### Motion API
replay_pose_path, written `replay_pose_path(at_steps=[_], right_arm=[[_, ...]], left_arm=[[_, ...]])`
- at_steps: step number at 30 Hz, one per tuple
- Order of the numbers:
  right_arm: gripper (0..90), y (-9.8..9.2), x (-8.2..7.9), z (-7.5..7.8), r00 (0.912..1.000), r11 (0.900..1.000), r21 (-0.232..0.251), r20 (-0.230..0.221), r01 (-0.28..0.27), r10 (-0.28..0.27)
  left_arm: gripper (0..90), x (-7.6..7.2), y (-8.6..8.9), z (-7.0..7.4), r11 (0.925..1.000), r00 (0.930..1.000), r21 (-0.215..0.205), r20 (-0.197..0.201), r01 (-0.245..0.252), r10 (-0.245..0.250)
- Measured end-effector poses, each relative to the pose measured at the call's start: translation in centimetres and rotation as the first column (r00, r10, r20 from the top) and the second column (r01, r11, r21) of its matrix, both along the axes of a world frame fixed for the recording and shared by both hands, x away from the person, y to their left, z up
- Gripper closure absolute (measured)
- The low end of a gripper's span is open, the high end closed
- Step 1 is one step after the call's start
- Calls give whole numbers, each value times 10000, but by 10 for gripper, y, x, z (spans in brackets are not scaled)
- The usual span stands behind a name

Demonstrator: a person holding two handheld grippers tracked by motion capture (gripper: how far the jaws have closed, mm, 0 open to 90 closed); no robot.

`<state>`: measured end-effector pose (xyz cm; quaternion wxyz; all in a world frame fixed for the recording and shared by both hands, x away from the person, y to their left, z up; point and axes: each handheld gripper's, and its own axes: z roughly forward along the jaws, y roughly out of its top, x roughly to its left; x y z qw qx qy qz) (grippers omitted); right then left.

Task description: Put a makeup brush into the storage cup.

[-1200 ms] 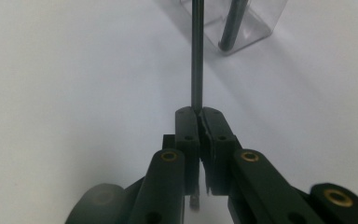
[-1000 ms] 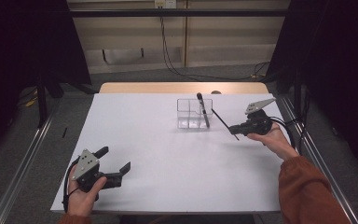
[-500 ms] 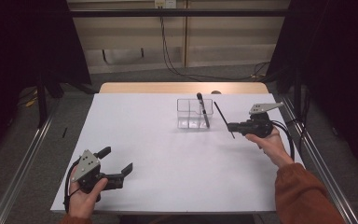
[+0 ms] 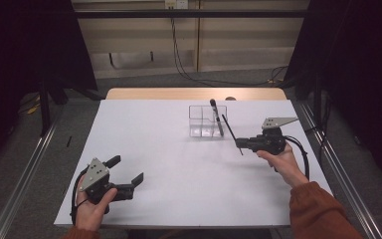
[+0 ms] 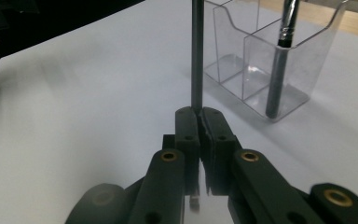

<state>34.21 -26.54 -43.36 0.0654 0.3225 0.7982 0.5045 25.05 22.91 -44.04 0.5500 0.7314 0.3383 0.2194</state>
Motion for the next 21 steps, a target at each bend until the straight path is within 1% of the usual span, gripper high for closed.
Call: replay_pose_path(at_steps=[2,8,12,17,21], right_arm=[[868,2,-2,0,10000,10000,53,-5,-79,79],[868,9,-9,-2,9995,9995,128,-87,-296,297],[868,15,-13,-3,9987,9988,86,-125,-488,489],[868,20,-16,-1,9974,9973,210,-140,-699,702],[868,27,-20,-1,9950,9951,120,-176,-982,984]], left_arm=[[32,0,-2,1,9999,9999,-1,-50,159,-159],[33,1,-6,2,9996,9995,-42,-105,297,-297],[31,1,-9,2,9990,9990,29,-41,456,-456],[29,2,-13,3,9981,9981,57,-13,615,-615],[29,3,-17,4,9973,9973,85,22,731,-731]])
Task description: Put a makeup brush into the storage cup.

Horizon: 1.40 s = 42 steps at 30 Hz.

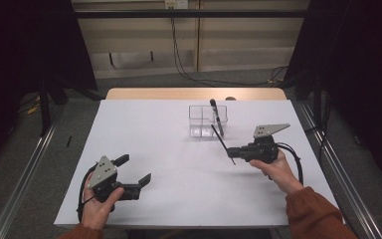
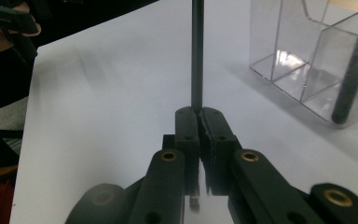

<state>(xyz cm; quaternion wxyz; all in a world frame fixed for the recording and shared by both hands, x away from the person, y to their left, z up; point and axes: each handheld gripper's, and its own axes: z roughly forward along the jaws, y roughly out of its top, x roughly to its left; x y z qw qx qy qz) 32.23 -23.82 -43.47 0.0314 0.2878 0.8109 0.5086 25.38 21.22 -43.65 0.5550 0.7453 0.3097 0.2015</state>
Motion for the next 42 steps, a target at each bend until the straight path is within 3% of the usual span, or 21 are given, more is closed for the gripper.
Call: replay_pose_path(at_steps=[11,19,30,38,41,42], right_arm=[[868,23,-8,-1,9969,9969,-158,-139,-772,770],[868,40,-13,4,9864,9850,-545,-261,-1637,1625],[868,53,-8,12,9620,9460,-1758,-715,-2724,2637],[868,62,-6,18,9407,9094,-2408,-900,-3392,3271],[868,65,-5,19,9324,8927,-2690,-1041,-3615,3462],[868,67,-5,19,9272,8828,-2836,-1099,-3746,3581]], left_arm=[[29,3,-13,4,9989,9991,177,53,430,-431],[29,7,-24,9,9952,9962,456,-104,866,-862],[29,12,-42,17,9848,9875,743,-211,1573,-1561],[29,14,-55,25,9725,9783,1071,-338,2069,-2044],[30,17,-57,24,9656,9736,1278,-577,2266,-2208],[29,17,-58,24,9629,9719,1345,-599,2339,-2277]])
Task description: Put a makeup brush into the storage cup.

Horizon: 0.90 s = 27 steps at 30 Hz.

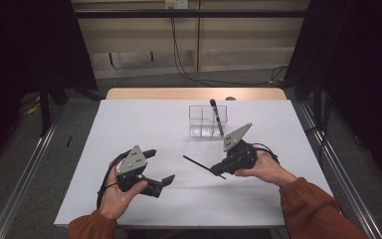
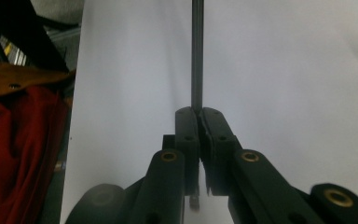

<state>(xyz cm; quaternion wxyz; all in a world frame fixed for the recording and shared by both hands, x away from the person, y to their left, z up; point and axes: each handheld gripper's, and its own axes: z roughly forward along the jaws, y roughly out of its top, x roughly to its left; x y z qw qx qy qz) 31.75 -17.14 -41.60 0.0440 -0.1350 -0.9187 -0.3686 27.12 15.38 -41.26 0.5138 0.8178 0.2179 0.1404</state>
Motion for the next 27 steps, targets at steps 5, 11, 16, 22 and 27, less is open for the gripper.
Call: replay_pose_path(at_steps=[5,11,16,22,27], right_arm=[[868,7,3,4,9989,9964,-715,54,-461,466],[868,14,7,7,9979,9897,-1324,288,-544,587],[868,19,9,8,9959,9782,-1941,359,-743,828],[867,26,9,8,9911,9527,-2790,221,-1200,1313],[868,31,10,6,9879,9341,-3269,94,-1434,1550]], left_arm=[[29,4,-4,3,9992,9998,353,-91,191,-188],[30,9,-8,4,9956,9991,855,-193,393,-377],[30,16,-10,2,9908,9983,1293,-476,408,-349],[31,20,-14,-1,9868,9964,1518,-714,566,-461],[33,21,-17,0,9815,9938,1760,-942,751,-591]])
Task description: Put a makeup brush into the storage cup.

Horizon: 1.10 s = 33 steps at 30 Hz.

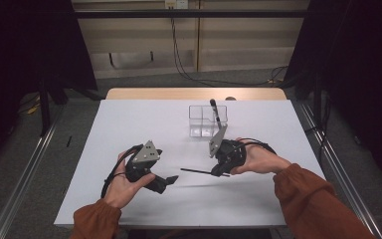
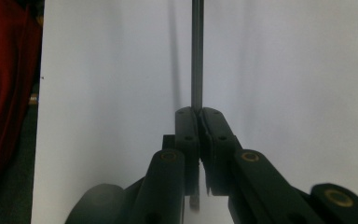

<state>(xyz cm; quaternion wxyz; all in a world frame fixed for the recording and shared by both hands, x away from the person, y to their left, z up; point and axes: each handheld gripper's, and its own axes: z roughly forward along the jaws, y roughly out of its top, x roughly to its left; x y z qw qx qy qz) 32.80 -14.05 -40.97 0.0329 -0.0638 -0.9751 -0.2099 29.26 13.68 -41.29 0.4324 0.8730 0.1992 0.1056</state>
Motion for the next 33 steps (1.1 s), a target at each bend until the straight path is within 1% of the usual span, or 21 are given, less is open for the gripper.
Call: replay_pose_path(at_steps=[2,4,7,8,10,12,13,14,16,17,19,21,22,23,24,26,28,30,31,32,33], right_arm=[[868,2,0,0,9999,9998,-161,-24,-154,154],[868,5,0,2,9998,9993,-311,-47,-196,195],[868,8,1,2,9993,9983,-436,-30,-381,380],[868,10,0,3,9993,9976,-580,-42,-378,376],[868,12,1,3,9987,9964,-672,-56,-513,510],[868,15,1,2,9983,9946,-862,-54,-585,583],[868,16,1,2,9982,9941,-909,-19,-600,600],[867,17,2,1,9969,9929,-895,0,-781,784],[868,18,3,1,9969,9921,-976,-22,-784,785],[868,19,3,1,9966,9911,-1044,-24,-821,823],[868,20,3,0,9961,9909,-1020,-17,-875,878],[868,21,3,0,9953,9887,-1152,-62,-964,963],[868,22,3,0,9949,9886,-1120,-108,-1006,1001],[868,23,1,0,9947,9877,-1182,-194,-1023,1007],[868,24,1,0,9936,9871,-1133,-128,-1133,1125],[868,26,-1,0,9923,9854,-1164,-158,-1241,1231],[868,28,-1,0,9920,9836,-1285,-178,-1263,1250],[868,28,-1,-1,9914,9813,-1413,-152,-1306,1298],[868,29,-1,-1,9919,9805,-1499,-147,-1271,1264],[868,30,0,-1,9909,9798,-1477,-175,-1346,1334],[868,30,-1,-1,9911,9807,-1429,-225,-1332,1313]], left_arm=[[32,0,-1,1,9999,9999,105,-102,69,-68],[36,1,-3,1,9995,9999,299,-98,80,-77],[37,3,-7,1,9970,9995,732,-199,266,-252],[37,3,-8,2,9953,9992,906,-208,356,-339],[37,5,-11,3,9950,9990,910,-249,402,-381],[38,6,-14,5,9931,9975,1023,-454,579,-535],[39,6,-16,5,9918,9959,1071,-650,692,-625],[39,6,-17,5,9904,9936,1104,-852,833,-741],[40,7,-20,5,9869,9915,1257,-943,1015,-900],[40,7,-21,5,9874,9908,1202,-1004,1024,-905],[48,8,-23,4,9850,9891,1321,-1108,1111,-967],[56,9,-25,3,9789,9855,1556,-1266,1324,-1131],[58,10,-26,3,9782,9844,1593,-1357,1329,-1116],[65,10,-27,2,9757,9818,1650,-1468,1443,-1204],[72,11,-28,1,9722,9794,1742,-1546,1567,-1302],[73,11,-30,-1,9680,9767,1896,-1690,1641,-1324],[75,13,-30,-3,9655,9709,1902,-1935,1781,-1410],[76,15,-31,-4,9657,9682,1884,-2084,1786,-1384],[76,16,-31,-5,9646,9665,1878,-2122,1853,-1443],[76,16,-32,-6,9623,9624,1837,-2205,2006,-1586],[76,16,-32,-6,9596,9612,1918,-2240,2057,-1613]])
